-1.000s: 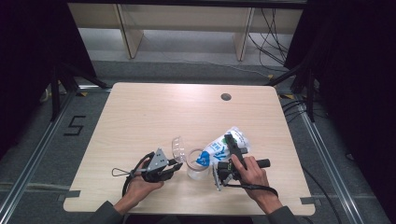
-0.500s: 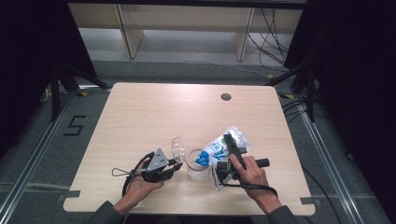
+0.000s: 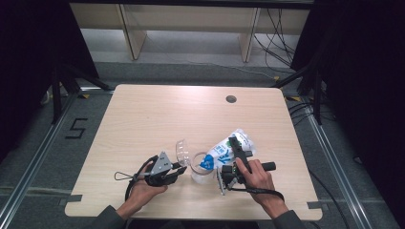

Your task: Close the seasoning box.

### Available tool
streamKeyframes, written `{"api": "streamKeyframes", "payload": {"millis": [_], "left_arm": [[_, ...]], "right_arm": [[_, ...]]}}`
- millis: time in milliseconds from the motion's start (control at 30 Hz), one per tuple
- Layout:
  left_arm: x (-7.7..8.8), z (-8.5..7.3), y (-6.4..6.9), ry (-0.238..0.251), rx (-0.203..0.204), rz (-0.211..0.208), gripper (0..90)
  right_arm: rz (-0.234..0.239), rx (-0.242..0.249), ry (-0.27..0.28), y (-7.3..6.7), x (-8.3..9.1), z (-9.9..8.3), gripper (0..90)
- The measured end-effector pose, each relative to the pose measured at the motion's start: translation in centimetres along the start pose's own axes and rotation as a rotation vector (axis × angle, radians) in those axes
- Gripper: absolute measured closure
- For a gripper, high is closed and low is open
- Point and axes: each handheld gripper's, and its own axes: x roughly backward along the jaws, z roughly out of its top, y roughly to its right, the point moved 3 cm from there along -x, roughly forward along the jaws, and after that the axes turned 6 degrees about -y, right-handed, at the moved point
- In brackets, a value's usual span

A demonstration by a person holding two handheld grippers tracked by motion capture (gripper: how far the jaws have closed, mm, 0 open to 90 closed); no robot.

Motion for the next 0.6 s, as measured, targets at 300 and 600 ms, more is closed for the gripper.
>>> {"api": "streamKeyframes", "payload": {"millis": [300,600], "left_arm": [[0.00,0.00,0.00,-0.001,0.000,0.001,74.7],[0.01,0.02,0.00,-0.002,-0.002,0.001,74.7]], "right_arm": [[0.001,-0.001,0.003,0.08,0.02,0.01,49.6],[-0.025,0.024,0.035,0.33,-0.11,0.15,49.6]]}}
